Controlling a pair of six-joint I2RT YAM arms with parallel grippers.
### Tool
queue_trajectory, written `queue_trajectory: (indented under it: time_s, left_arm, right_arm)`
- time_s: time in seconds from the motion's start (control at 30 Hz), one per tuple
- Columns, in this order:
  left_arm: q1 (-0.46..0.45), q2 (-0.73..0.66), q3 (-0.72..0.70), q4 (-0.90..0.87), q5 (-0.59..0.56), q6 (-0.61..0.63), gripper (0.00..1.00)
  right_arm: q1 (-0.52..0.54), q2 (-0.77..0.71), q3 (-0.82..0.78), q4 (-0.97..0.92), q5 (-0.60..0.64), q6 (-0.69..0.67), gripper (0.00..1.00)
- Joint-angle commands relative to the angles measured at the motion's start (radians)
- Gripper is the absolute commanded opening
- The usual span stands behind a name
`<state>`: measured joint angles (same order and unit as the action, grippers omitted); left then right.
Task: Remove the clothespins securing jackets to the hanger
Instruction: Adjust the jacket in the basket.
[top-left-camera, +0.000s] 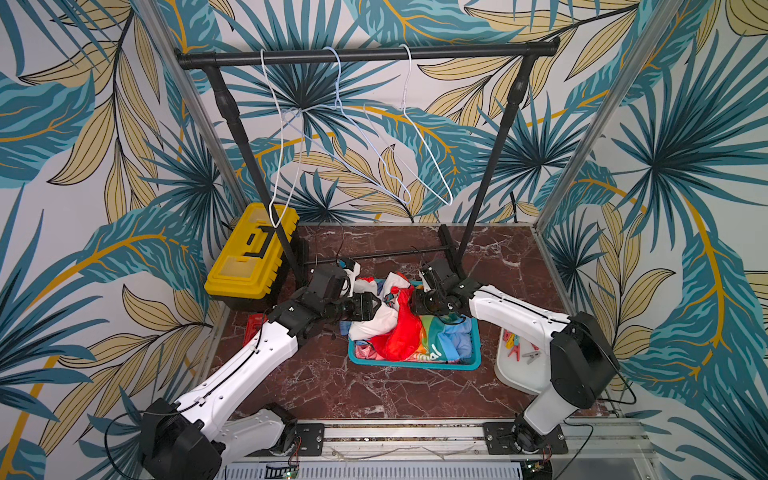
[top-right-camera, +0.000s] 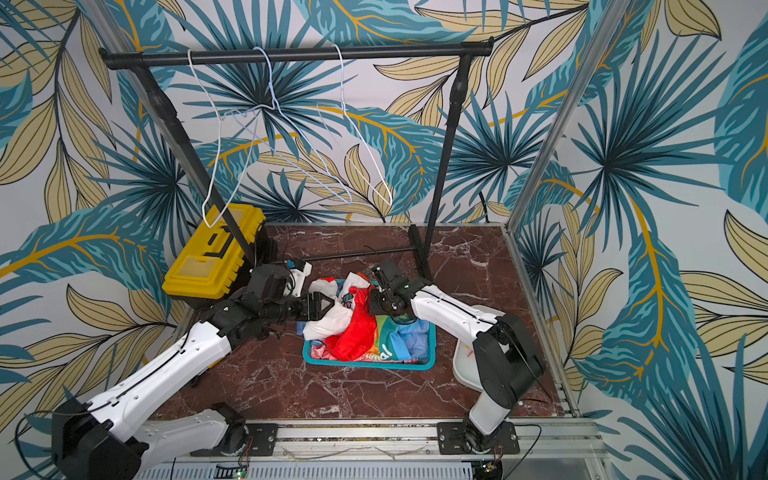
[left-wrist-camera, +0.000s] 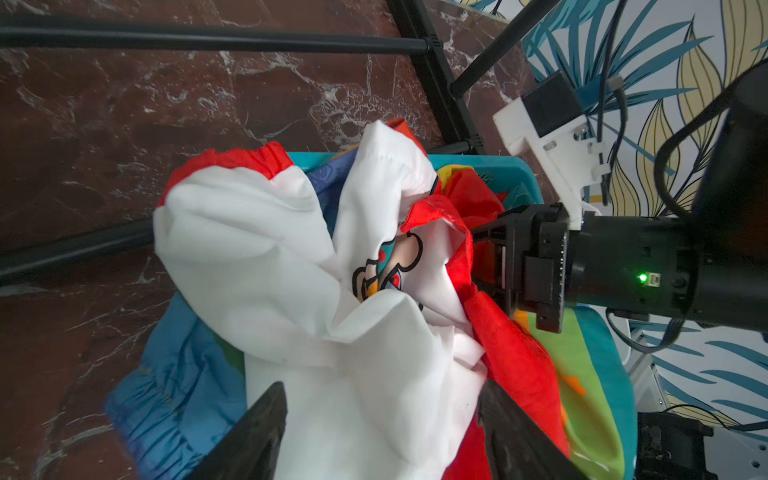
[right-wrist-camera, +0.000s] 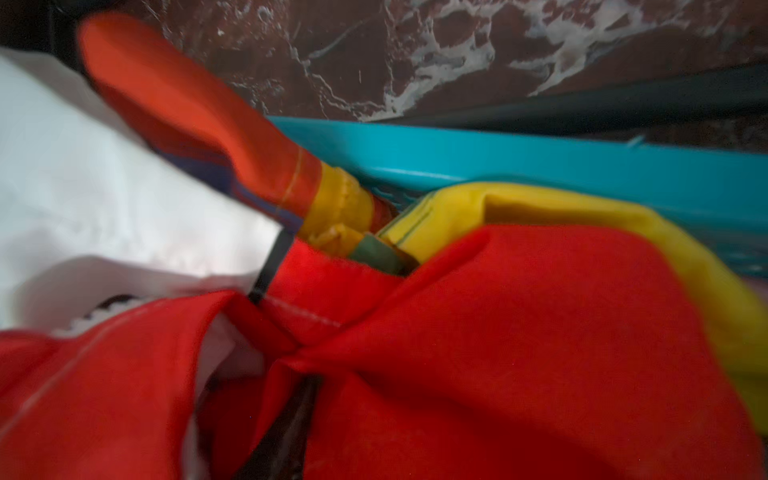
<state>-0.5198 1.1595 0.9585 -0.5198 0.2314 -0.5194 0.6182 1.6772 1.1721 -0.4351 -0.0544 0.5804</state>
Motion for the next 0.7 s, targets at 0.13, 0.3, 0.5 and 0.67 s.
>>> queue_trajectory:
  time_s: [0.13, 0.3, 0.5, 0.67]
  left_arm:
    - [0.007, 0.038, 0.046, -0.017, 0.026, 0.015, 0.74]
    - [0.010, 0.025, 0.053, -0.017, 0.023, 0.015, 0.74]
    - [0.030, -0.053, 0.071, -0.017, 0.009, 0.020, 0.84]
    - [0.066, -0.126, 0.085, -0.017, 0.004, 0.034, 0.95]
  right_arm:
    - [0.004, 0.109, -0.100, 0.050, -0.051, 0.058, 0.49]
    - [0.006, 0.038, -0.078, 0.006, 0.015, 0.056, 0.60]
    - [0.006, -0.185, -0.044, -0.125, 0.248, 0.057, 0.83]
    - [0.005, -0.350, -0.037, -0.122, 0.358, 0.019, 0.99]
